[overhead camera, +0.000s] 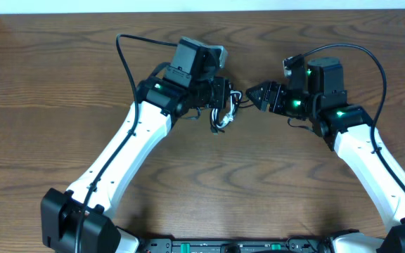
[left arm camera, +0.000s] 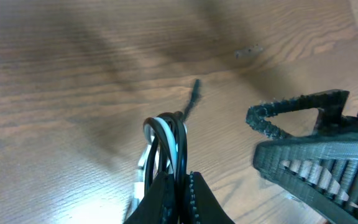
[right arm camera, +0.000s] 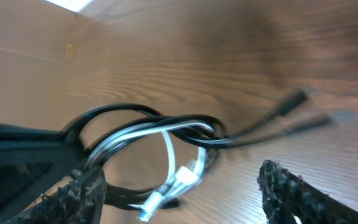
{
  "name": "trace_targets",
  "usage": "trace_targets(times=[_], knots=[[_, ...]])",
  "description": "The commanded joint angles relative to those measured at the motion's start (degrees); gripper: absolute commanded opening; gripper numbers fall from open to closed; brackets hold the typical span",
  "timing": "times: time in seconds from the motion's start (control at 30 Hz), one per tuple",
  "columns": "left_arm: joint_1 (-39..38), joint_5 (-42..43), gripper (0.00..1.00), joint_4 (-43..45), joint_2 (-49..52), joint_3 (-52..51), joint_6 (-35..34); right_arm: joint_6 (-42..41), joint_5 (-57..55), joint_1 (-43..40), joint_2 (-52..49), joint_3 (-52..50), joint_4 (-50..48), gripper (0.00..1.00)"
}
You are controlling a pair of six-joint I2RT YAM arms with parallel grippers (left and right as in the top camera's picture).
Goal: Untangle cables
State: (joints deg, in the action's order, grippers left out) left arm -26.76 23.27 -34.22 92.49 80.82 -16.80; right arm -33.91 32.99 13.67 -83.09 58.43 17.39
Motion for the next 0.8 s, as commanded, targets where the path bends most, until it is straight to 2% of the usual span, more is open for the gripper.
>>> trace_targets(times=[0.0, 0.17, 0.23, 0.4, 0.67, 0.77], knots=[[3.3, 6.5, 0.07, 0.3, 0.0, 0.4, -4.9, -6.7, 4.1, -0.1, 0.2, 0.8, -1.3, 0.71], [7.0, 16.2, 0.07, 2.6, 0.0, 0.4, -11.2, -7.3, 4.7, 0.0, -0.9, 0.8, -2.2, 0.69], [7.8, 19.7, 0.07, 3.1, 0.0, 0.4, -13.2, -1.6, 4.4, 0.7, -1.1, 0.8, -4.0, 0.68], [10.5, 31.8, 0.07, 3.5, 0.0, 0.4, -15.5, 20.7, 1.0, 2.4, -1.1, 0.8, -4.8, 0.74], [12.0, 41.1, 0.07, 3.5, 0.0, 0.4, -19.4, 38.2, 1.7, 6.3, -1.1, 0.8, -7.0, 0.71], [12.0, 43.0, 0.07, 3.5, 0.0, 0.4, -20.0, 42.6, 1.3, 8.2, -1.3, 0.8, -9.2, 0.66]])
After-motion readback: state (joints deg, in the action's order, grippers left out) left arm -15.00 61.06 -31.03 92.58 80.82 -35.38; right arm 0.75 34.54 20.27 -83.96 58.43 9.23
